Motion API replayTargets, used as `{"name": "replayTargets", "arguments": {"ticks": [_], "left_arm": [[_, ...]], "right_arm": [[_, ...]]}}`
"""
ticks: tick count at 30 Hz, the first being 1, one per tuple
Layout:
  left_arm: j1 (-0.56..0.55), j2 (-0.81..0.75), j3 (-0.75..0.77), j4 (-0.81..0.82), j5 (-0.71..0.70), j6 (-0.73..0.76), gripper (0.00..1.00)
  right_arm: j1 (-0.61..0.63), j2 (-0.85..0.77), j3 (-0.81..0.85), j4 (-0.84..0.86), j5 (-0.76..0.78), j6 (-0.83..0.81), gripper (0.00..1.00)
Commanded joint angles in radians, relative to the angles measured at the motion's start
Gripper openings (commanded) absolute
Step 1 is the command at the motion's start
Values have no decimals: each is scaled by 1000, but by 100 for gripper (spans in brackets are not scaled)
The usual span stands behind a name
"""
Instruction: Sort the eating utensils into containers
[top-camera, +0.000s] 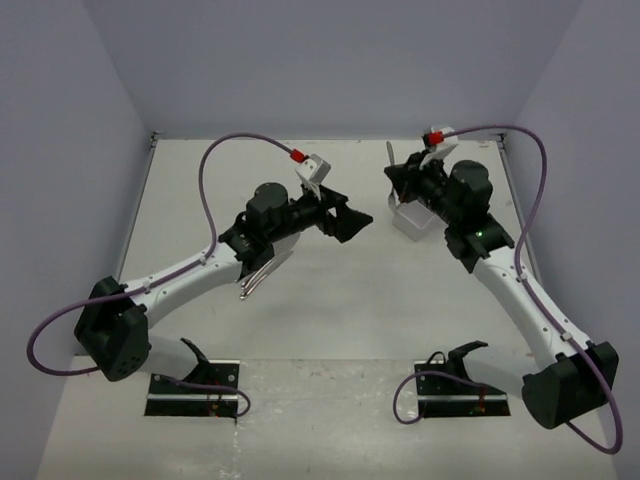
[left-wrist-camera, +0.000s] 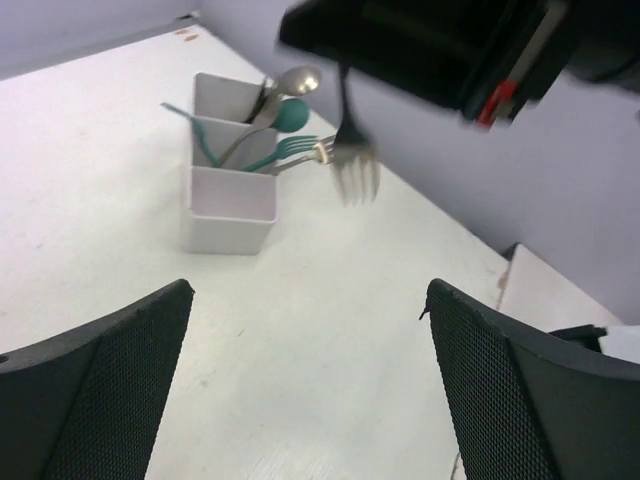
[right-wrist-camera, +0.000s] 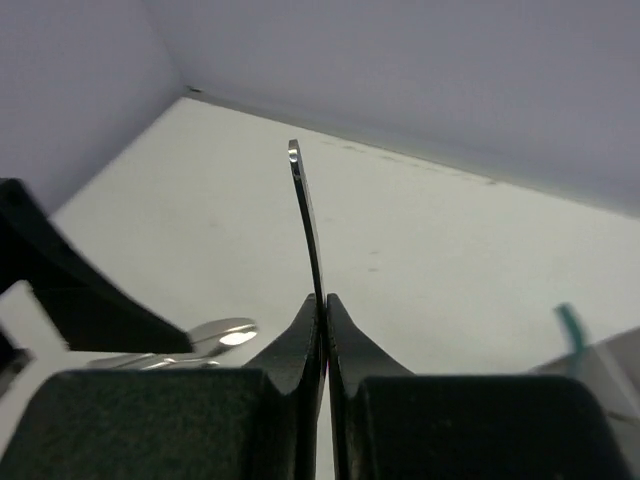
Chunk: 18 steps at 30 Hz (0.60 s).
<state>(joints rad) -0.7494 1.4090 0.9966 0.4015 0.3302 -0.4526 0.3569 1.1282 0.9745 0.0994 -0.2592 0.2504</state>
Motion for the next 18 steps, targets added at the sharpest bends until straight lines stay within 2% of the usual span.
{"name": "replayTargets", "arguments": {"ticks": [1,3,4,5,6,8,9,11,12,13,14,18], "left_arm": [[-2,-102,1,-154,-187,110,100],[1,-145,-42,-217,-297,129,100],[5,-187,-65,-265,-380,135,100],[10,-206,-65,-291,-411,135,100],[37,-250,-87,-349,-466,115,100],[64,-275,-105,-447,-525,94,100],[91,-286,-111,-469,-542,69,100],[119,-314,-136,-519,-563,51,100],[133,-324,-147,-529,-565,36,100],[159,-341,-154,-538,-563,31,100],[171,-349,-167,-544,-560,25,100],[193,-366,-168,-559,-562,48,100]], "right_arm": [[-39,39,188,-347,276,-482,0],[-68,99,259,-436,392,-659,0],[-76,137,283,-495,447,-824,0],[-76,137,289,-522,448,-912,0],[-75,187,302,-577,515,-1107,0],[-75,238,378,-663,557,-1174,0],[-73,296,407,-749,618,-1203,0],[-52,356,464,-800,722,-1227,2],[-46,382,461,-797,792,-1266,2],[-36,419,446,-752,928,-1290,2],[-30,436,446,-729,977,-1315,1],[4,495,480,-719,1011,-1332,2]]}}
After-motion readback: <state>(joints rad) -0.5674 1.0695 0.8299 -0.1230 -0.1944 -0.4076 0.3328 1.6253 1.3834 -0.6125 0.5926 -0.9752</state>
